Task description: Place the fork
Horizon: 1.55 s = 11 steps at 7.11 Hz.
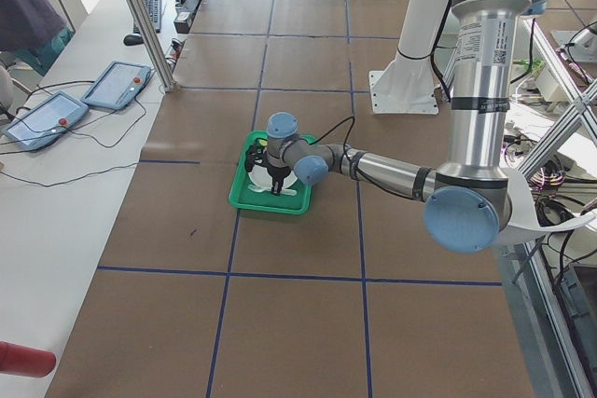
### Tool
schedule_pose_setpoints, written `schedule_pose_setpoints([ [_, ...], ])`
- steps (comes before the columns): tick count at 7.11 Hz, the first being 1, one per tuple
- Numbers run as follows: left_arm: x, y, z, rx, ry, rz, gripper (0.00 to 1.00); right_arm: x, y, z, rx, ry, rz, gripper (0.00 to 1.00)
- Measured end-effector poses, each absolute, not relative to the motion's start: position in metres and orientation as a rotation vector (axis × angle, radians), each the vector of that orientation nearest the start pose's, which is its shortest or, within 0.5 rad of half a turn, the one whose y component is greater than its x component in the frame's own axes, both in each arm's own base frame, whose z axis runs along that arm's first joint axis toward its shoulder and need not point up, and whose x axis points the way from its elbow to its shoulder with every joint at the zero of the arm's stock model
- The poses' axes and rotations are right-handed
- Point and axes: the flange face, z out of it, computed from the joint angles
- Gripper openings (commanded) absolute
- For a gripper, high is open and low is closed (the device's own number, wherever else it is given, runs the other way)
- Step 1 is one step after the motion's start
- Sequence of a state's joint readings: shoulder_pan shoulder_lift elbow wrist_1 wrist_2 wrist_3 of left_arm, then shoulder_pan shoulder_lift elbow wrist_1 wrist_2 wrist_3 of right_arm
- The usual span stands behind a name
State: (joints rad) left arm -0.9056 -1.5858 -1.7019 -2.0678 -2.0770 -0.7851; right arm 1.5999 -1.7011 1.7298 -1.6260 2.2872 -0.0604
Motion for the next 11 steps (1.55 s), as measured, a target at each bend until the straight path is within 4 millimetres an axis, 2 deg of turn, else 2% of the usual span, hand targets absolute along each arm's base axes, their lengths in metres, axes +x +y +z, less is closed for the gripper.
schedule_pose_setpoints([
  [1,0.257,-0.467,0.543,0.148,0.778,0.056,0.99,0.081,-0.432,0.650,0.007,-0.717,-0.020,1.00],
  [4,0.251,-0.470,0.545,0.162,0.774,0.078,1.00,0.081,-0.432,0.650,0.007,-0.717,-0.021,1.00],
  [6,0.230,-0.480,0.537,0.189,0.782,0.050,1.00,0.081,-0.432,0.650,0.007,-0.717,-0.021,1.00],
  [7,0.210,-0.486,0.529,0.213,0.798,0.057,1.00,0.081,-0.432,0.650,0.007,-0.717,-0.021,1.00],
  [10,0.096,-0.512,0.526,0.276,0.797,0.198,1.00,0.081,-0.432,0.651,0.007,-0.717,-0.021,1.00],
  [11,0.066,-0.515,0.529,0.257,0.768,0.223,1.00,0.081,-0.432,0.651,0.007,-0.717,-0.021,1.00],
])
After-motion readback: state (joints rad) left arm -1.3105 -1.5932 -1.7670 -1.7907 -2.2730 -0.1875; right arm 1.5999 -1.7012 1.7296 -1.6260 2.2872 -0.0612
